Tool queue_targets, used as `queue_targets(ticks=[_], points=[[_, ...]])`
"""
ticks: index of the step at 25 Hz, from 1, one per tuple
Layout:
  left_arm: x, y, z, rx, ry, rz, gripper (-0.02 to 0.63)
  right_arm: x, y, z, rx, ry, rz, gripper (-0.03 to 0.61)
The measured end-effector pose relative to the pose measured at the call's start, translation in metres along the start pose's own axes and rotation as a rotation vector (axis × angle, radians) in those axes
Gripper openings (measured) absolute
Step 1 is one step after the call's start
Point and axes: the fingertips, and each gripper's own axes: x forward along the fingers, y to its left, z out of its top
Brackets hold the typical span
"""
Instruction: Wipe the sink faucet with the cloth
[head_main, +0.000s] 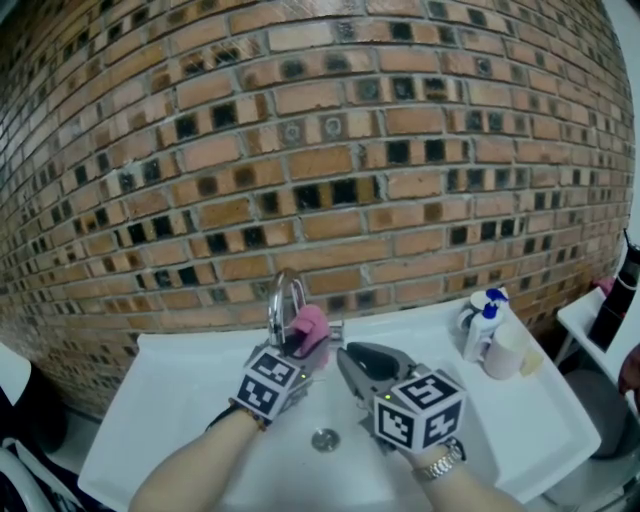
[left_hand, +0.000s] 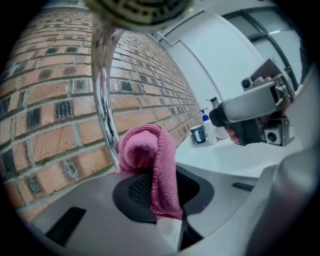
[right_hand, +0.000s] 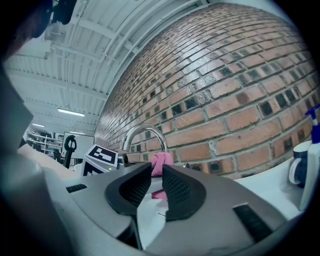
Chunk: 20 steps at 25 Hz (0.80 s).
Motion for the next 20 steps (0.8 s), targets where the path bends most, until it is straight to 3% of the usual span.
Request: queue_targets(ticks=[7, 20], points=[[-0.017, -0.004, 0.004, 0.015, -0.038, 0.058, 0.069, 0.000, -0.005, -0.002, -0.005, 0.001, -0.010, 0.080], [-0.072, -0.035, 0.000, -0.026, -0.078, 0.038, 0.069, 0.002, -0.005, -0.010, -0.078, 0.021, -0.032, 0.080]])
